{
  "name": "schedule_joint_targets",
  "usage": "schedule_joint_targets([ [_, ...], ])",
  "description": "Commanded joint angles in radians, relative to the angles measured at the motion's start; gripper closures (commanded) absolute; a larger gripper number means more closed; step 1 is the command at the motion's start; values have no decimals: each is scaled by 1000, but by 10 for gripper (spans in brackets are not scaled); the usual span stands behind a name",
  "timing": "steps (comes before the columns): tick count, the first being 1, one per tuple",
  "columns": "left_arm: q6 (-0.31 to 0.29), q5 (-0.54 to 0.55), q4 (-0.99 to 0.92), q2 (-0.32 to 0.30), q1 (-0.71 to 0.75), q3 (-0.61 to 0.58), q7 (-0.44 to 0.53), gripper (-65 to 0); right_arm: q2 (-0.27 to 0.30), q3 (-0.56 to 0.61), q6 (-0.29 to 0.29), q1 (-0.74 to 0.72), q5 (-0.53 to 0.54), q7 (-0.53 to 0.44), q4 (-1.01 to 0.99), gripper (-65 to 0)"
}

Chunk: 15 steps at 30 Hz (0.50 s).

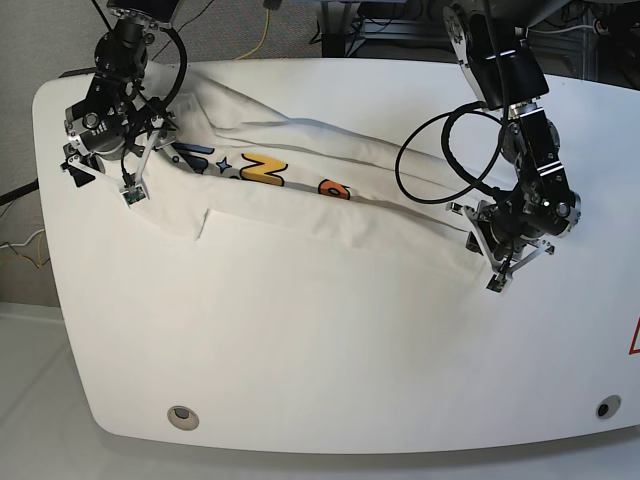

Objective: Fold the T-shirt properly
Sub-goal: 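Move the left gripper inward along the fold and grasp it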

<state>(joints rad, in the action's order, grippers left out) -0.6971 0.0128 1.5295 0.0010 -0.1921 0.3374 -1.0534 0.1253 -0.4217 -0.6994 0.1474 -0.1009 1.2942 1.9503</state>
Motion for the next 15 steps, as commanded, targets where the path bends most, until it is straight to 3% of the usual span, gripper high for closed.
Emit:
schedule_joint_targets([
  [1, -1, 11, -22, -3, -19, -4, 17, -4, 9, -4, 1, -10, -3, -3, 14, -553],
  [15, -1, 9, -63, -2, 53, -4, 134, -16, 9, -4, 1, -10, -3, -6, 8, -553],
])
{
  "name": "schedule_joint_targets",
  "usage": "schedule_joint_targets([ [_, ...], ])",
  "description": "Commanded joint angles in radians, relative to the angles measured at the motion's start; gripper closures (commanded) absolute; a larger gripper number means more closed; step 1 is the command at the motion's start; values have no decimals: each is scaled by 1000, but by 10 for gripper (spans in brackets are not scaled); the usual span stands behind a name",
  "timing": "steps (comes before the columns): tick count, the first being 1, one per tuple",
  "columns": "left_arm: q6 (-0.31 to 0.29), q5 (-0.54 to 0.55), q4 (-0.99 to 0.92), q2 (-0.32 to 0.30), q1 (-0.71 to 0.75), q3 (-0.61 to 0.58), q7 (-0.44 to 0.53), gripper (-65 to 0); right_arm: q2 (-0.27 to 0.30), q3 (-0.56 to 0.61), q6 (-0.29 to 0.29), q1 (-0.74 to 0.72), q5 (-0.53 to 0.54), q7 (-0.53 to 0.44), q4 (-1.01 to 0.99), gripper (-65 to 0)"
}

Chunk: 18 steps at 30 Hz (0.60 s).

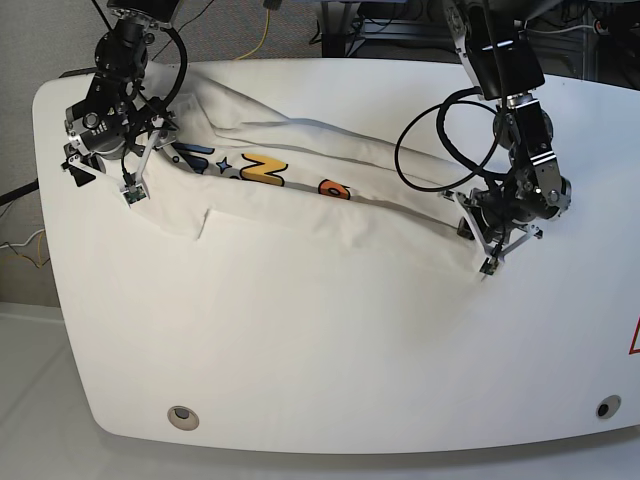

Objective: Fold the T-shirt properly
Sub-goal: 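Move the left gripper inward along the fold and grasp it, then hold the fold with both grippers and smooth it flat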

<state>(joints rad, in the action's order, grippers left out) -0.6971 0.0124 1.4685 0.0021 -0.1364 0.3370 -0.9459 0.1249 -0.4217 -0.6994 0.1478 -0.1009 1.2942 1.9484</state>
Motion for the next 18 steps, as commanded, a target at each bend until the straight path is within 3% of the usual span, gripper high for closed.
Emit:
schedule_joint_targets([
  [1, -1, 10, -9, -3, 1, -3, 31, -16, 9, -4, 1, -9, -3, -6, 6, -553],
  [7, -1, 11, -62, -7, 5, -3, 52, -16, 9, -4, 1, -9, -3, -9, -42, -553],
  [18, -1, 11, -84, -26, 51, 0, 118, -16, -8, -4, 1, 26, -7, -115, -154, -553],
])
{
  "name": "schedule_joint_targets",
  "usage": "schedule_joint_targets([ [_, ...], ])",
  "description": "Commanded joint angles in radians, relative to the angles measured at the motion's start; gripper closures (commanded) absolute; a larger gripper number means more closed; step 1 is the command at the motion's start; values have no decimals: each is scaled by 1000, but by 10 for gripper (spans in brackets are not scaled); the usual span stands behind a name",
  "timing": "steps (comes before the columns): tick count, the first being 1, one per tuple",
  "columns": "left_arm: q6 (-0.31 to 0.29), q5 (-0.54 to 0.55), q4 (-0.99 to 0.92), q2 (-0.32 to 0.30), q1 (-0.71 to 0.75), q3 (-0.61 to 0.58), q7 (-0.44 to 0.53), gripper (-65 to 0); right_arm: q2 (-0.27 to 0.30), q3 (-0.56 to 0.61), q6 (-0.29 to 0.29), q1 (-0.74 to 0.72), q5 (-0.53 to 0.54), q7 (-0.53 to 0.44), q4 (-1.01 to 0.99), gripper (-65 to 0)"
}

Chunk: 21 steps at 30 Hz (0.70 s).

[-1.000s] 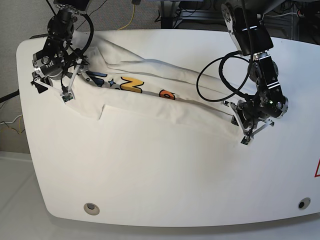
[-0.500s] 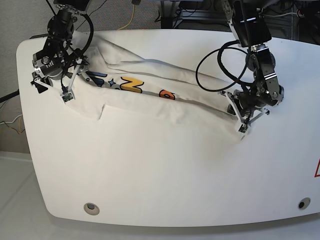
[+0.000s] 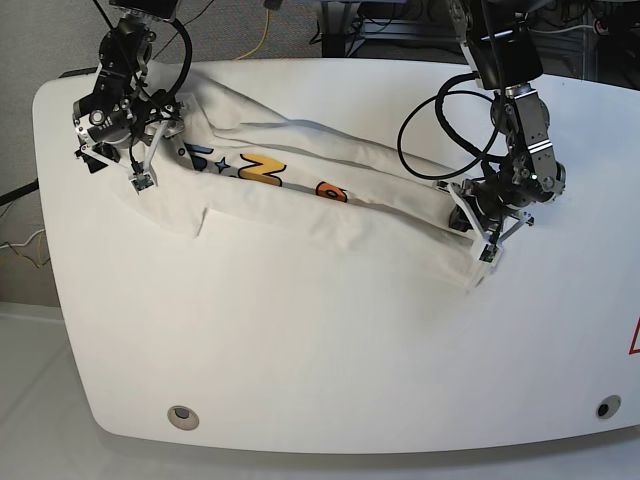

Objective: Fold the T-shirt properly
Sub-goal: 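Hold the fold with both grippers and smooth it flat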

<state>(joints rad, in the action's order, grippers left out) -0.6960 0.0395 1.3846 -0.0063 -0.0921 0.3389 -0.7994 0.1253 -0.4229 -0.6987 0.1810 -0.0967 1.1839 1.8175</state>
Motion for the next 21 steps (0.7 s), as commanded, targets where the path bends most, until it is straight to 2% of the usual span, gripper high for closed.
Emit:
schedule_joint_targets([
  [1, -2, -16, -1, -25, 10, -2, -27, -16, -14, -3, 1, -8, -13, -12, -34, -553],
  [10, -2, -14, 3, -37, 30, -1, -27, -16, -22, 0, 1, -16, -15, -98, -115, -553],
  [15, -2, -13, 5, -62, 42, -1, -27, -16, -22, 0, 1, -62, -15, -103, -167, -553],
  [21, -2, -11, 5, -64, 44, 6, -28, -16, -19, 3, 1, -111, -15, -104, -209, -553],
])
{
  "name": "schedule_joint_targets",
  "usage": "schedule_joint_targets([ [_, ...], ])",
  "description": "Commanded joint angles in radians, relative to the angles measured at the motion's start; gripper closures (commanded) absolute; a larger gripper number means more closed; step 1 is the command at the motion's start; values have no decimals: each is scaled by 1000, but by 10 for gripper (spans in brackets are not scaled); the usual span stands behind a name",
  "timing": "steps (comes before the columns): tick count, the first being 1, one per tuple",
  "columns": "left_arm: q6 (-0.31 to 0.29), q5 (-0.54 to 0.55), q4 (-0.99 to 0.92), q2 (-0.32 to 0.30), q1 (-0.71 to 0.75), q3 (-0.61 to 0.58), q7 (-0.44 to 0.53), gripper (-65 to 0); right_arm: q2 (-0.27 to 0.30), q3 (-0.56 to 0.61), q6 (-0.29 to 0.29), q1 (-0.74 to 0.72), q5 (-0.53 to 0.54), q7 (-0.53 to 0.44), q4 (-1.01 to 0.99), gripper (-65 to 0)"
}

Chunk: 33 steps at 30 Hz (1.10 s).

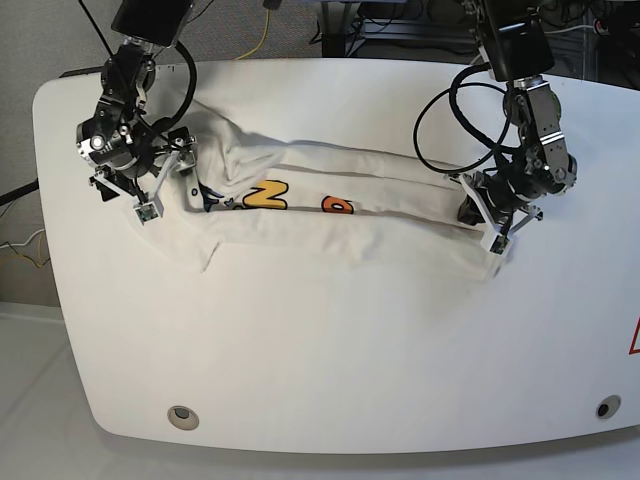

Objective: Fold the T-shirt properly
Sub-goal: 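Hold the fold with both grippers and smooth it flat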

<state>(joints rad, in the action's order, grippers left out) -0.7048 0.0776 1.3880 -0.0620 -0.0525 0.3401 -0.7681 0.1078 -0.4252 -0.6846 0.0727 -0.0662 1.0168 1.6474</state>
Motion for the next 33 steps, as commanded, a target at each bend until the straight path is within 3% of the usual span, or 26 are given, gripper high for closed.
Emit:
schedule_joint_targets([
  [1, 7, -49, 1, -9, 4, 12, -60, -16, -1, 7, -14, -11, -45, 63, -46, -553],
  [13, 7, -49, 20, -74, 16, 27, -61, -16, 59, 15, -14, -98, -45, 60, -126, -553],
  [19, 7, -49, 73, -92, 50, 27, -61, -16, 88, 102, -14, -118, -45, 35, -132, -553],
  [33, 7, -49, 121, -94, 69, 27, -63, -16, 85, 165, -14, -149, -45, 30, -134, -556],
])
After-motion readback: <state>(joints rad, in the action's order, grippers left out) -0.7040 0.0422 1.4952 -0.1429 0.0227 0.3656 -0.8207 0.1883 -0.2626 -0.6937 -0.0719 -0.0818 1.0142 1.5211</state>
